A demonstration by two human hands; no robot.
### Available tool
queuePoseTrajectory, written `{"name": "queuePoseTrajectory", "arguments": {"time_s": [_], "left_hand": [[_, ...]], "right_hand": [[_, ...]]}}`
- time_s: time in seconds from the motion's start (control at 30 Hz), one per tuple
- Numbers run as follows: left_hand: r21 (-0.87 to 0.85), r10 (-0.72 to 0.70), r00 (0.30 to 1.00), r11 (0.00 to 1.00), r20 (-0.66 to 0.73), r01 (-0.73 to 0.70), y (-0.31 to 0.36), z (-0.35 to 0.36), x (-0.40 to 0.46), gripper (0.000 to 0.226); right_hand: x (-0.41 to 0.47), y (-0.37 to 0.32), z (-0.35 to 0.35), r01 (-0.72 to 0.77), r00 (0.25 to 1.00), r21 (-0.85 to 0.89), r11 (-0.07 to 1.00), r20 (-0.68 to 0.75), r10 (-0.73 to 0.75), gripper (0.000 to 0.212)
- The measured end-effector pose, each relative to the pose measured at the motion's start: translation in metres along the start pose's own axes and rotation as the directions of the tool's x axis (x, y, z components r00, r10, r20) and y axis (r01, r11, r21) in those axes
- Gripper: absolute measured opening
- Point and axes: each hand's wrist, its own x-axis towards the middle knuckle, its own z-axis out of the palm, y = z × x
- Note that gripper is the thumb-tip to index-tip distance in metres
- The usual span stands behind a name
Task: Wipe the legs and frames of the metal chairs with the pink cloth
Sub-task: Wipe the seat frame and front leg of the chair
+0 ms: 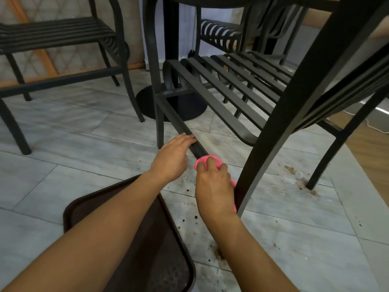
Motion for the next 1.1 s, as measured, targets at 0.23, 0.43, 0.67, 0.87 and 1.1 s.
{"name": "queuePoseTrajectory", "arguments": {"time_s": [0.23,0.43,0.67,0.87,1.1], "left_hand": [[0.08,-0.043,0.997,0.996,0.069,0.038,0.015,-0.011,-0.001,0.065],[0.017,-0.01,1.0,1.0,0.008,0.01,0.024,-0.013,-0.022,0.061],[-0.046,0.023,1.0,0.999,-0.021,-0.024,0.017,-0.009,-0.034,0.058],[-0.126,-0.036,0.999,0.992,-0.023,0.033,0.012,-0.012,-0.031,0.055],[-0.18,-0.041,0.997,0.983,-0.059,0.03,0.008,-0.012,-0.019,0.057]], "right_hand": [[-0.009,0.005,-0.009,0.052,0.997,-0.021,0.998,0.06,-0.05,0.048],[-0.019,0.004,-0.019,0.062,0.987,-0.01,0.998,0.149,-0.059,0.048],[-0.035,-0.004,-0.025,-0.008,0.997,0.18,0.984,0.081,-0.007,0.04],[-0.031,-0.002,-0.035,0.01,0.999,0.242,0.97,-0.043,0.0,0.045],[0.021,-0.008,-0.024,0.031,0.998,0.116,0.993,-0.061,-0.024,0.044]]}}
